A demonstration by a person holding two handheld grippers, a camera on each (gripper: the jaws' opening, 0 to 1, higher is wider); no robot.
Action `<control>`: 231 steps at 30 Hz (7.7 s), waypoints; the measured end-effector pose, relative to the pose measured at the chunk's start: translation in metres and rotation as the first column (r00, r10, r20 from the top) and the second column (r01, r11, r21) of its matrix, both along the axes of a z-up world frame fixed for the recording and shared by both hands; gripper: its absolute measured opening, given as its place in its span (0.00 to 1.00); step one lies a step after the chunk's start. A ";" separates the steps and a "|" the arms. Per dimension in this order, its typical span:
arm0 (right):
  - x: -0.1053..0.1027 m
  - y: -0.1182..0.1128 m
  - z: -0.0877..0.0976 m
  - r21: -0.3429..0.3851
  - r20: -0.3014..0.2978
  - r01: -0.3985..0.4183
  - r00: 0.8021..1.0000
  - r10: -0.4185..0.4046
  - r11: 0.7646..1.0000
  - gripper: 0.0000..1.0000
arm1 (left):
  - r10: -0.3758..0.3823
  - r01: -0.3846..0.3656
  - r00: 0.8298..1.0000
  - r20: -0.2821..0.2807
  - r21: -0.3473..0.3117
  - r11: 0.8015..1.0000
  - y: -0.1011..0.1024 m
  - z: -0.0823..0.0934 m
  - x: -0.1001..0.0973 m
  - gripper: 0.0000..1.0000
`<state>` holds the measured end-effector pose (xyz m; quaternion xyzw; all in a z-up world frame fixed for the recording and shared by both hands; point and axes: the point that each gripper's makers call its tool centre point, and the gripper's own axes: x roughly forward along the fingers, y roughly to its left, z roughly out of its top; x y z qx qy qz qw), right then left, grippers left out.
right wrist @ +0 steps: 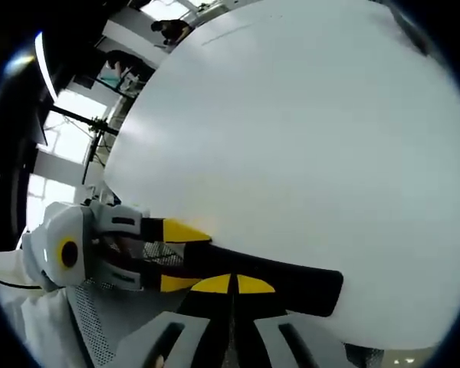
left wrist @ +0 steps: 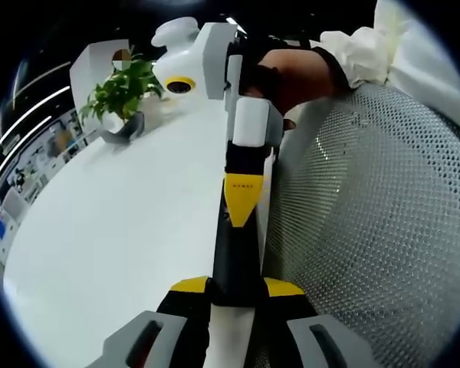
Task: Press the specified remote control buttons in sequence, fully releasing each button before pressing the next.
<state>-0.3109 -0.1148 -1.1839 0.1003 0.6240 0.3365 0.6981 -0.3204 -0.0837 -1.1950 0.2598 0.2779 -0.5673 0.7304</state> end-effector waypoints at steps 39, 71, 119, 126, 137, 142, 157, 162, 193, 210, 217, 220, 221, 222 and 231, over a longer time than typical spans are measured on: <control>0.006 0.009 0.009 0.090 -0.007 0.049 0.999 -0.049 0.995 0.00 | 0.010 -0.010 1.000 -0.015 -0.009 1.000 -0.001 0.000 0.000 0.25; 0.003 0.009 -0.002 0.010 0.040 -0.008 0.999 0.007 1.000 0.00 | 0.000 0.000 1.000 -0.002 0.009 1.000 -0.001 0.000 0.000 0.24; 0.068 -0.044 0.131 0.151 0.751 0.196 0.615 -0.241 0.969 0.19 | 0.014 -0.014 1.000 -0.010 -0.003 1.000 -0.002 0.000 0.000 0.25; 0.062 -0.070 0.137 0.132 0.785 0.291 0.553 -0.279 0.948 0.34 | 0.000 0.000 1.000 0.006 0.003 1.000 -0.002 0.000 0.000 0.25; 0.071 -0.093 0.125 -0.041 0.881 0.392 0.448 -0.152 0.919 0.89 | 0.000 0.000 1.000 0.008 0.001 1.000 -0.002 0.000 0.000 0.25; 0.072 -0.096 0.129 -0.004 0.880 0.408 0.435 -0.190 0.913 0.93 | 0.001 -0.001 1.000 0.005 0.002 1.000 -0.002 0.000 0.000 0.25; 0.071 -0.097 0.132 0.008 0.886 0.407 0.420 -0.195 0.914 0.91 | 0.011 -0.007 0.997 -0.079 0.053 0.999 0.002 0.003 0.008 0.24; 0.072 -0.098 0.135 0.024 0.887 0.414 0.411 -0.211 0.910 0.92 | 0.005 -0.002 0.998 -0.057 0.054 0.999 0.003 0.012 0.020 0.23; 0.071 -0.095 0.124 -0.040 0.880 0.398 0.449 -0.156 0.916 0.89 | 0.035 -0.041 0.998 0.062 0.104 0.994 0.024 0.057 0.145 0.23; 0.073 -0.092 0.124 -0.041 0.880 0.386 0.451 -0.150 0.922 0.94 | 0.017 -0.034 0.993 0.113 0.147 0.989 0.031 0.066 0.208 0.23; 0.074 -0.095 0.124 -0.048 0.885 0.401 0.441 -0.147 0.915 0.99 | 0.009 -0.027 0.993 0.115 0.155 0.988 0.032 0.064 0.226 0.23; 0.075 -0.096 0.122 -0.055 0.881 0.403 0.451 -0.146 0.913 0.99 | 0.002 -0.021 0.993 0.115 0.163 0.986 0.033 0.063 0.231 0.23; 0.075 -0.095 0.119 -0.063 0.877 0.400 0.460 -0.140 0.915 0.99 | 0.003 -0.021 0.994 0.113 0.164 0.986 0.034 0.063 0.233 0.23; 0.075 -0.094 0.118 -0.069 0.875 0.396 0.465 -0.135 0.916 0.99 | 0.005 -0.023 0.994 0.111 0.163 0.986 0.035 0.063 0.235 0.23; 0.074 -0.096 0.115 -0.098 0.874 0.397 0.472 -0.111 0.912 0.97 | -0.014 -0.008 0.994 0.107 0.198 0.980 0.039 0.057 0.258 0.23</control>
